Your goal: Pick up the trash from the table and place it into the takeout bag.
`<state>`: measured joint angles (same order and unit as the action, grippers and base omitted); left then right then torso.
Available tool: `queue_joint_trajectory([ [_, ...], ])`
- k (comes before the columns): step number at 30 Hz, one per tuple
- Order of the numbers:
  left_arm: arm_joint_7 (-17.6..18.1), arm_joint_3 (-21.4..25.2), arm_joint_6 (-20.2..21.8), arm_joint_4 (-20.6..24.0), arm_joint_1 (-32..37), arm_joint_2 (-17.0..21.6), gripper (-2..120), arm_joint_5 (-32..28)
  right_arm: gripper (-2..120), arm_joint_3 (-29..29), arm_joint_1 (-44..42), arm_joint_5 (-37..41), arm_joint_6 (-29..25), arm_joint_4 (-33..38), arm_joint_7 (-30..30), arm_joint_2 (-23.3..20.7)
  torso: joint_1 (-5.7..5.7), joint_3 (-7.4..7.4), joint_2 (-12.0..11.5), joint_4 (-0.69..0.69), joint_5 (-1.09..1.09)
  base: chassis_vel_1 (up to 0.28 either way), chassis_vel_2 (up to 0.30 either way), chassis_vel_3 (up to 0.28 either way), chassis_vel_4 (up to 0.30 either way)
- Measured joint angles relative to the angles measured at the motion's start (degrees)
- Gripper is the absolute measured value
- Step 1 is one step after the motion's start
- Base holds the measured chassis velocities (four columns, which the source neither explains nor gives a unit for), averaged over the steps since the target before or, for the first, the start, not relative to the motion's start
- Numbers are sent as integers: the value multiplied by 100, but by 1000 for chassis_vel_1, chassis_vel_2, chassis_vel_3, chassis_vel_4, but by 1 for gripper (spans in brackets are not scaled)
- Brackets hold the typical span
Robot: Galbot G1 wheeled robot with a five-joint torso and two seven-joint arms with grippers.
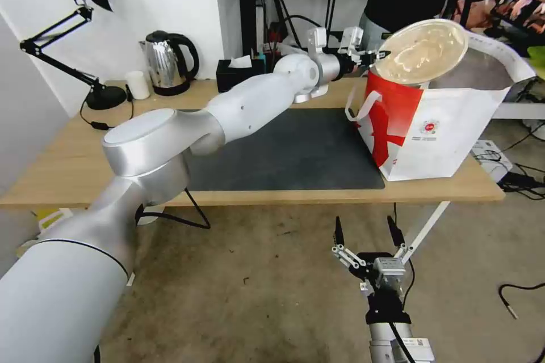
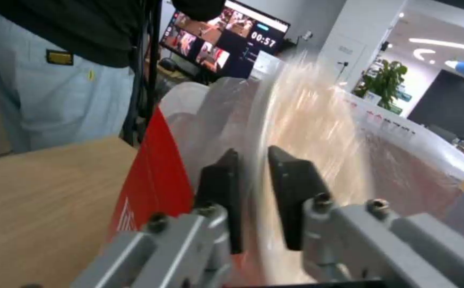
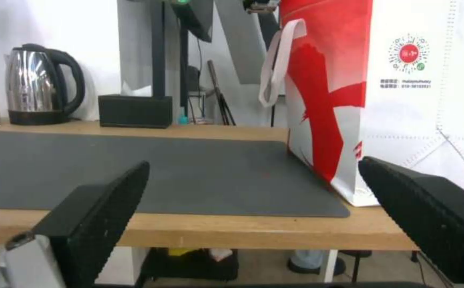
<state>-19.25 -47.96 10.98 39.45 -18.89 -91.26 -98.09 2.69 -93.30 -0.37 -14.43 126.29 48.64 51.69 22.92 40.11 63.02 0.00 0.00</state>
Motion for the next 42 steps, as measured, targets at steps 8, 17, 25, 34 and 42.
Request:
queue_joint_trajectory([
  [8, -6, -9, 20, 20, 0, -1, 46, 3, 100, 0, 0, 0, 0, 0, 0, 0, 0, 0, 0, 0, 0, 0, 0, 0, 0],
  [17, 10, -38, 25, 114, -58, -2, 76, -7, 100, 0, 0, 0, 0, 0, 0, 0, 0, 0, 0, 0, 0, 0, 0, 0, 0],
  [25, 148, 108, 29, 337, -198, 1, 100, -65, 100, 0, 0, 0, 0, 0, 0, 0, 0, 0, 0, -1, 0, 0, 0, 0, 0],
  [34, 690, 510, 281, 541, -547, 5, 100, -310, 100, 0, 0, 0, 0, 0, 0, 0, 0, 0, 0, 0, 0, 0, 0, 0, 0],
  [42, 1006, 697, 270, 896, -1085, 311, 100, -403, 100, 0, 0, 0, 0, 0, 0, 0, 0, -1, 0, -1, 0, 0, 0, 0, 0],
])
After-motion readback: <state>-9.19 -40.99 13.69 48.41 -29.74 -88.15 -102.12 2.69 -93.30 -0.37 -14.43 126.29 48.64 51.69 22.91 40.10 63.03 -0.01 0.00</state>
